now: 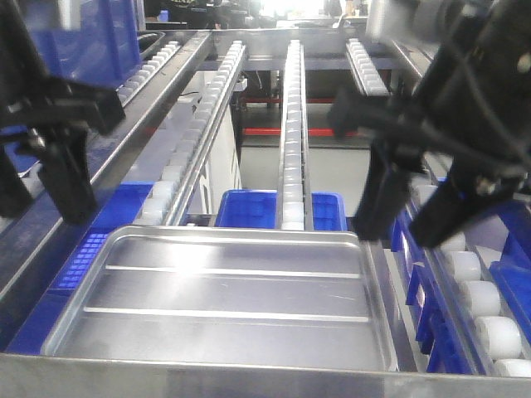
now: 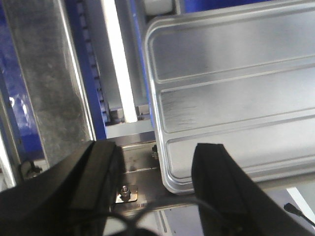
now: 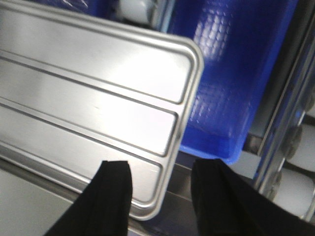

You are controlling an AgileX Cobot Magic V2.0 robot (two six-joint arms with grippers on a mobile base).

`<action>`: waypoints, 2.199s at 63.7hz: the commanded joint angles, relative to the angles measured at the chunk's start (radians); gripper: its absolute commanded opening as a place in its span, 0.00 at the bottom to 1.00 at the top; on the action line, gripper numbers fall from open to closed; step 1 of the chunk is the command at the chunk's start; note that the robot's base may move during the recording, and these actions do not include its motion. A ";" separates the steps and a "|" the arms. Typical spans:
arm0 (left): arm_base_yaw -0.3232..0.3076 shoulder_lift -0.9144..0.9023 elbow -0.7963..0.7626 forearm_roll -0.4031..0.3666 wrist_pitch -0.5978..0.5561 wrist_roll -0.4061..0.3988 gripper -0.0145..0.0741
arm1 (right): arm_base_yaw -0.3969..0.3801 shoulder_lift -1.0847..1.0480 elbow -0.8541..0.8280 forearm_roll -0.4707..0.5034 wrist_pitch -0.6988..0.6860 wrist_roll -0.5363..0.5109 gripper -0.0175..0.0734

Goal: Grab silver tray and stack on right shelf
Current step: 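Lower both grippers onto the opposite short edges of the silver tray, then close both grippers on the silver tray's edges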

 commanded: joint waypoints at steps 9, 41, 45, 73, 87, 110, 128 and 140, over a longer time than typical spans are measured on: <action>-0.001 0.038 -0.036 0.017 -0.041 -0.058 0.46 | -0.007 0.062 -0.033 -0.032 -0.028 0.029 0.64; -0.001 0.139 -0.036 0.032 -0.082 -0.087 0.45 | -0.006 0.137 -0.033 -0.047 -0.119 0.034 0.64; -0.001 0.154 -0.036 0.032 -0.098 -0.087 0.45 | -0.006 0.137 -0.033 -0.047 -0.140 0.034 0.64; -0.001 0.219 -0.036 0.017 -0.126 -0.087 0.45 | -0.006 0.140 -0.033 -0.046 -0.162 0.034 0.64; -0.001 0.234 -0.036 0.016 -0.126 -0.087 0.45 | -0.005 0.141 -0.033 -0.046 -0.155 0.034 0.64; -0.001 0.236 -0.036 0.012 -0.126 -0.087 0.45 | -0.005 0.188 -0.033 -0.046 -0.107 0.034 0.62; -0.001 0.236 -0.036 0.012 -0.126 -0.087 0.35 | -0.005 0.201 -0.033 -0.046 -0.105 0.033 0.29; -0.001 0.236 -0.036 0.013 -0.131 -0.087 0.05 | -0.005 0.196 -0.033 -0.046 -0.098 0.033 0.25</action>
